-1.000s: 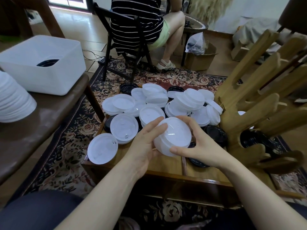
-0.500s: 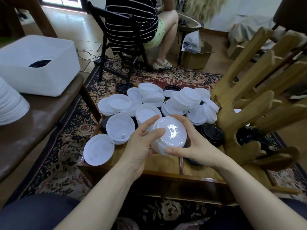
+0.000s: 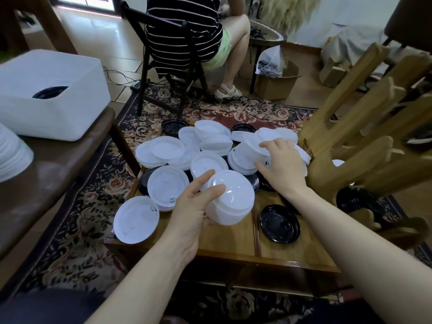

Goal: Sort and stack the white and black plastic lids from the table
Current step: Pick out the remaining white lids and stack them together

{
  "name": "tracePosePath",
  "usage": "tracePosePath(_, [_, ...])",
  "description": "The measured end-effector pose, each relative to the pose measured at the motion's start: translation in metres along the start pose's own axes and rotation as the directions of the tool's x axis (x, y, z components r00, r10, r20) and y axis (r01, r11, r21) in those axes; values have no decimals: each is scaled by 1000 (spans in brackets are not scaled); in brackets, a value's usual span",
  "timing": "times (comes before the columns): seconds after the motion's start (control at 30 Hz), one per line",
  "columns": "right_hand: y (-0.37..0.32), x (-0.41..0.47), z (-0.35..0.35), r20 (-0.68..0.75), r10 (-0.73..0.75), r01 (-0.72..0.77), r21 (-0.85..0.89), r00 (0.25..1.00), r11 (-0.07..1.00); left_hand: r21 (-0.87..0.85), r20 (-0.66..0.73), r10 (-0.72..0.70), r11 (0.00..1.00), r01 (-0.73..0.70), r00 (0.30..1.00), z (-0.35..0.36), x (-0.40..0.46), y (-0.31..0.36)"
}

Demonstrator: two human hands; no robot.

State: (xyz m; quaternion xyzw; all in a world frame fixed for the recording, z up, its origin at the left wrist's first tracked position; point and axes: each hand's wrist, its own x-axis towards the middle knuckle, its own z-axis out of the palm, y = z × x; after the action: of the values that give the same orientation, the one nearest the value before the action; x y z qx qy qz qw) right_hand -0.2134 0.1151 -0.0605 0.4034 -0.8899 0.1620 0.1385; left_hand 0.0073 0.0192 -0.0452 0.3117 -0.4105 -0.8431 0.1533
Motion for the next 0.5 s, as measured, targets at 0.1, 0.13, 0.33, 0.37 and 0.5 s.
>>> tracePosePath(0.1, [0, 0, 9, -39, -17, 14, -81, 999, 997, 4, -5, -12, 1000, 12, 1000, -3, 3, 1])
tracePosePath(0.13, [1, -2, 9, -63, -13, 8, -80, 998, 997, 2, -8, -15, 1000, 15, 1000, -4, 4, 1])
tracePosePath(0.33, [-3, -41, -19, 12, 48, -49, 124, 999, 991, 7, -5, -21, 1000, 21, 1000, -3, 5, -1])
tracePosePath(0.37, [-6, -48, -26, 49, 91, -99, 205, 995, 974, 10, 1, -23, 1000, 23, 1000, -3, 5, -1])
tracePosePath(0.5, [-19, -68, -53, 241, 353, -427, 561, 904, 709, 27, -9, -36, 999, 36, 999, -3, 5, -4])
